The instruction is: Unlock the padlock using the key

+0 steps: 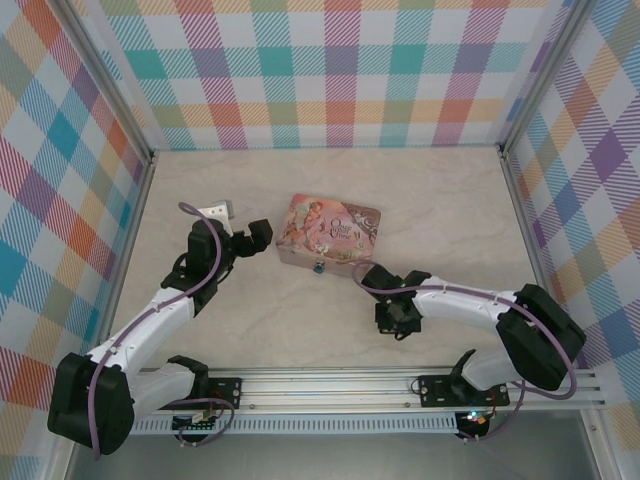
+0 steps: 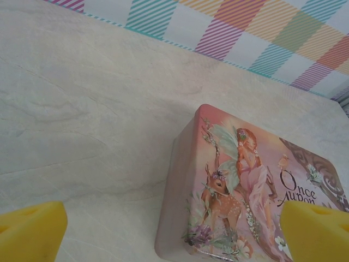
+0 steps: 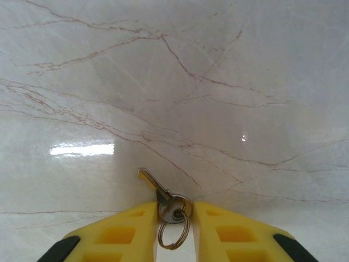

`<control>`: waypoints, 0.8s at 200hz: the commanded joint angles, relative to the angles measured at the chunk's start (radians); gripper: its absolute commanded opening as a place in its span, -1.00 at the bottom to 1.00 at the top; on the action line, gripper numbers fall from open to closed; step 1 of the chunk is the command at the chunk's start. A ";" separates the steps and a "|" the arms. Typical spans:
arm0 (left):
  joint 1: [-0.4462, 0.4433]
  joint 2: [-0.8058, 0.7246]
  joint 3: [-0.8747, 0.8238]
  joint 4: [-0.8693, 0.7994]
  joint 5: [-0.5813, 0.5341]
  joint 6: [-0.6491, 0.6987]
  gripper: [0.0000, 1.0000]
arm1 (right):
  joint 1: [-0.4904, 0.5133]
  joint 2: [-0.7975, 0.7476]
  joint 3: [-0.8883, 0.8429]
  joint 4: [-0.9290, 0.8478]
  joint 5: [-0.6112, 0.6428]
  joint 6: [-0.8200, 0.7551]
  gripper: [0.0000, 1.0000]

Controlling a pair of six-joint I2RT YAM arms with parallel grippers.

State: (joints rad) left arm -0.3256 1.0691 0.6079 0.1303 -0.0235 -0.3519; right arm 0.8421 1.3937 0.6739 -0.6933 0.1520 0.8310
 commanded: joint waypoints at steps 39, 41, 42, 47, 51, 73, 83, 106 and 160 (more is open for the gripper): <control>-0.012 0.005 0.038 -0.018 0.005 0.002 1.00 | 0.006 -0.021 -0.021 -0.057 -0.014 0.010 -0.72; -0.012 0.004 0.038 -0.017 0.005 0.001 1.00 | 0.005 -0.021 -0.022 -0.056 -0.014 0.010 -0.73; -0.012 0.005 0.038 -0.017 0.005 0.001 1.00 | 0.005 -0.022 -0.022 -0.057 -0.013 0.010 -0.73; -0.012 0.003 0.038 -0.019 0.005 0.002 1.00 | 0.005 -0.022 -0.021 -0.056 -0.013 0.008 -0.75; -0.011 0.003 0.037 -0.020 0.005 0.003 1.00 | 0.006 -0.022 -0.019 -0.056 -0.013 0.007 -0.77; -0.012 -0.003 0.038 -0.023 0.006 0.006 1.00 | 0.006 -0.025 -0.018 -0.051 -0.014 0.001 -0.86; -0.012 -0.006 0.039 -0.024 0.005 0.007 1.00 | 0.006 -0.028 -0.018 -0.046 -0.018 -0.001 -0.90; -0.012 -0.012 0.039 -0.027 0.003 0.008 1.00 | 0.006 -0.033 -0.019 -0.040 -0.019 -0.004 -0.98; -0.012 -0.039 0.059 -0.056 0.054 -0.002 1.00 | 0.005 -0.121 0.016 0.021 0.005 -0.038 -1.00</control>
State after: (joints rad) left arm -0.3260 1.0618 0.6201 0.1032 -0.0143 -0.3515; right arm 0.8440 1.3407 0.6712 -0.7052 0.1463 0.8234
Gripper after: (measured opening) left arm 0.998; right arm 0.061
